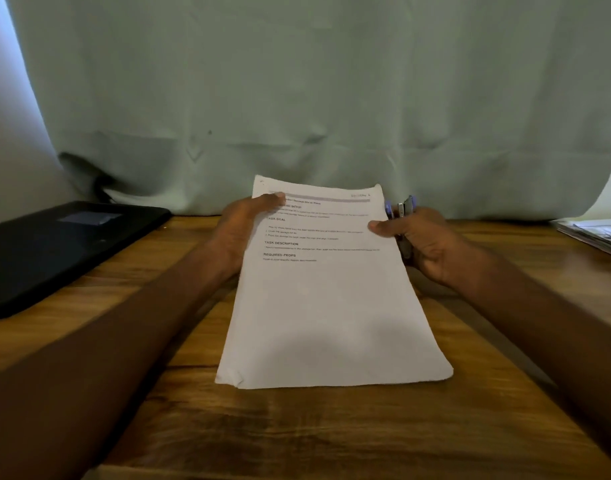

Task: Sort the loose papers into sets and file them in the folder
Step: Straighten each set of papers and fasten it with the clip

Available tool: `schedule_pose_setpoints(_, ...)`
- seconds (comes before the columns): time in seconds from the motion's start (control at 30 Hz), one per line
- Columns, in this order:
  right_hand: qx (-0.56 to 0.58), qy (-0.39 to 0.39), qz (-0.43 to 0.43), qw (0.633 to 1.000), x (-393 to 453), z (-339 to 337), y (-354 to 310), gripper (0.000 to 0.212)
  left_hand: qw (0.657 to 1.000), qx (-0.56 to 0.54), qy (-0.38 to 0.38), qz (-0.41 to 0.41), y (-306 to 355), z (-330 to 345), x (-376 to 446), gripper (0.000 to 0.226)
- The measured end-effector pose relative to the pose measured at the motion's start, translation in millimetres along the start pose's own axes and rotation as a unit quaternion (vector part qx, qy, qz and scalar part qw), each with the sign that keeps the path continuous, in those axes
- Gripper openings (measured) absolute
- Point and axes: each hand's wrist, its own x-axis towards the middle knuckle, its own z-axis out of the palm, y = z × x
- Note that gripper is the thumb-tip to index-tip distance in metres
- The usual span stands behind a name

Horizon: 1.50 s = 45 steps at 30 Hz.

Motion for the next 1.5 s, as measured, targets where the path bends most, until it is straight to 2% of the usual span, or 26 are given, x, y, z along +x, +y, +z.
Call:
schedule_pose_setpoints(0.1, -0.013, -0.008, -0.032, 0.999, 0.2, -0.7, -1.9, 0.037, 0.993, 0.090, 0.054, 0.047, 3.4, -7.8, 3.0, 0.040)
schedule_pose_setpoints(0.2, -0.020, -0.013, -0.038, 0.999, 0.0, 2.3, -0.6, 0.043, 0.987, 0.122, 0.093, 0.043, 5.2, -18.8, 6.3, 0.031)
schedule_pose_setpoints(0.37, 0.012, -0.010, -0.040, 0.999, -1.6, 5.5, 0.7, 0.041, 0.992, 0.062, 0.095, 0.062, 6.1, -12.9, 4.0, 0.023)
schedule_pose_setpoints(0.43, -0.025, -0.044, 0.002, 0.999, -7.3, 4.2, -2.9, 0.034, 0.990, 0.036, 0.112, 0.084, 11.2, -13.0, 2.9, 0.020)
schedule_pose_setpoints(0.5, -0.089, -0.087, 0.046, 0.991, -12.3, 1.3, -2.5, 0.037, 0.988, 0.026, 0.125, 0.089, 18.4, -16.8, 2.2, 0.021)
schedule_pose_setpoints(0.6, -0.097, -0.094, 0.055, 0.989, -12.7, 3.9, 2.4, 0.044, 0.991, 0.007, 0.121, 0.061, 23.4, -25.0, -1.7, 0.030)
schedule_pose_setpoints(0.73, -0.062, -0.068, 0.010, 0.996, -11.8, 5.8, 1.3, 0.018, 0.990, 0.011, 0.130, 0.054, 22.2, -24.4, -2.0, 0.025)
schedule_pose_setpoints(0.9, -0.026, -0.061, -0.001, 0.998, -3.4, 1.7, 5.7, 0.025, 0.991, 0.014, 0.122, 0.047, 20.5, -24.7, 0.0, 0.018)
schedule_pose_setpoints(1.0, -0.018, -0.061, -0.011, 0.998, -3.0, 2.3, 6.7, 0.014, 0.991, 0.011, 0.124, 0.045, 20.1, -25.3, 1.3, 0.015)
schedule_pose_setpoints(1.07, 0.005, -0.052, -0.009, 0.999, -5.3, 3.7, 4.5, 0.027, 0.993, 0.000, 0.113, 0.041, 20.2, -26.8, 2.1, 0.019)
schedule_pose_setpoints(1.17, 0.006, -0.039, 0.003, 0.999, -6.3, 4.1, 3.6, 0.042, 0.995, -0.012, 0.089, 0.038, 20.5, -29.9, 3.0, 0.042)
schedule_pose_setpoints(1.23, 0.004, -0.041, 0.003, 0.999, -5.3, 2.5, 3.3, 0.042, 0.994, -0.014, 0.097, 0.050, 20.3, -29.8, 3.8, 0.044)
schedule_pose_setpoints(1.33, -0.016, -0.050, 0.001, 0.999, -6.3, 2.2, 4.1, 0.024, 0.989, -0.009, 0.126, 0.076, 18.9, -27.8, 4.6, 0.032)
schedule_pose_setpoints(1.4, -0.027, -0.042, 0.005, 0.999, -6.7, 4.3, 5.3, 0.032, 0.989, -0.012, 0.130, 0.074, 17.7, -29.0, 6.2, 0.032)
schedule_pose_setpoints(1.43, -0.012, -0.034, 0.009, 0.999, -5.9, 5.6, 6.1, 0.039, 0.991, -0.013, 0.116, 0.063, 17.5, -29.0, 5.6, 0.037)
schedule_pose_setpoints(1.5, 0.044, -0.013, 0.012, 0.999, -5.7, 7.6, 6.8, 0.037, 0.998, 0.019, 0.060, 0.031, 17.8, -26.9, 2.3, 0.044)
